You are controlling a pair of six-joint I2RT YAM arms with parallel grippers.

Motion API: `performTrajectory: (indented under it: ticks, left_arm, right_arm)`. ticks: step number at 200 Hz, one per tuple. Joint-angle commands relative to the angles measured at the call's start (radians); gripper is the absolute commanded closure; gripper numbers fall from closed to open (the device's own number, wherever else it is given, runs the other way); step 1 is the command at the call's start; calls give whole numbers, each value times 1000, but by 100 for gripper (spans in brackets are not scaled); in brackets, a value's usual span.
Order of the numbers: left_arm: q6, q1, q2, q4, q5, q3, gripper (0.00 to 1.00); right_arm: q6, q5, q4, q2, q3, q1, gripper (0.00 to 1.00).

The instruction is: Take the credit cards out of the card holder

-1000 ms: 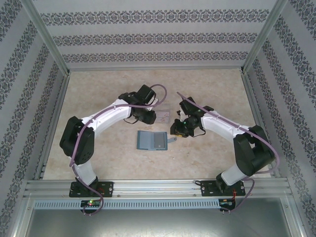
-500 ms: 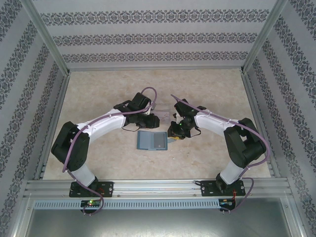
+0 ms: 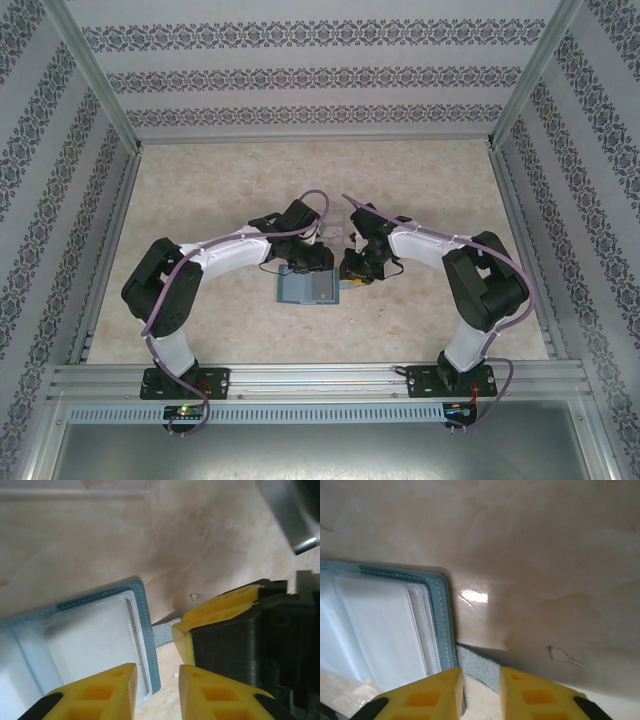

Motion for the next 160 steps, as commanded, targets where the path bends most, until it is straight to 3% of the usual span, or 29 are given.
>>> performTrajectory:
  ticks: [1,53,125,160]
  left_arm:
    - [-30,-27,21,4,3,-1,72]
    - [-50,-56,62,15,7,-6,79]
    - [-59,-71,111,8,-1,-13,77]
    - [-35,-83,121,-72,-64,13,74]
  right_arm:
    - [-7,22,3,19,-2,10,74]
    - [-4,20,8,26,-7,10,75]
    - [-2,23,8,26,-11,11,75]
    - [-2,23,5,21,-13,10,75]
